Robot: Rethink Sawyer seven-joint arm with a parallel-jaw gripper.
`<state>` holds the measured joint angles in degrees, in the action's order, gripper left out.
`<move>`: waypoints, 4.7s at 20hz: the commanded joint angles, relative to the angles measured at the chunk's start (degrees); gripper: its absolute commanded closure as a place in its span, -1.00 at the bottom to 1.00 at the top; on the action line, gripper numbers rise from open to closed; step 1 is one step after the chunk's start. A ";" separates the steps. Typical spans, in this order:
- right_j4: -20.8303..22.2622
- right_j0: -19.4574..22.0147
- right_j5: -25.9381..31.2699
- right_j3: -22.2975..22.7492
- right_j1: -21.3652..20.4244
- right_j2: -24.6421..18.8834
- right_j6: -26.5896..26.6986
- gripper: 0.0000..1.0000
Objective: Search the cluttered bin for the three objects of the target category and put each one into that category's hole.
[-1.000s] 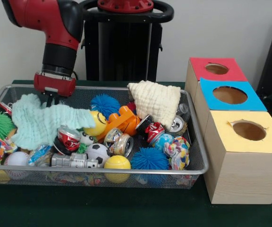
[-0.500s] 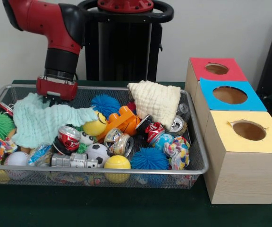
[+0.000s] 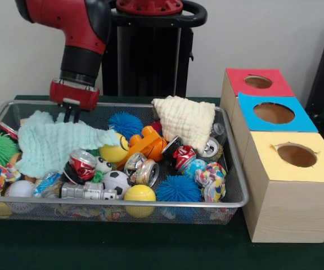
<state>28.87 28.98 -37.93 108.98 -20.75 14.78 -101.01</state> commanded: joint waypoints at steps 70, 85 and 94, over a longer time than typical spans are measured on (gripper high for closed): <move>-32.31 -25.57 17.05 21.14 -24.01 5.69 -11.22 1.00; -40.03 -31.45 18.92 18.47 -22.05 3.10 -12.21 1.00; -41.50 -31.35 13.49 16.03 -15.39 0.70 -13.62 1.00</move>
<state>-7.97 -2.76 -22.40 132.51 -42.19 21.39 -101.01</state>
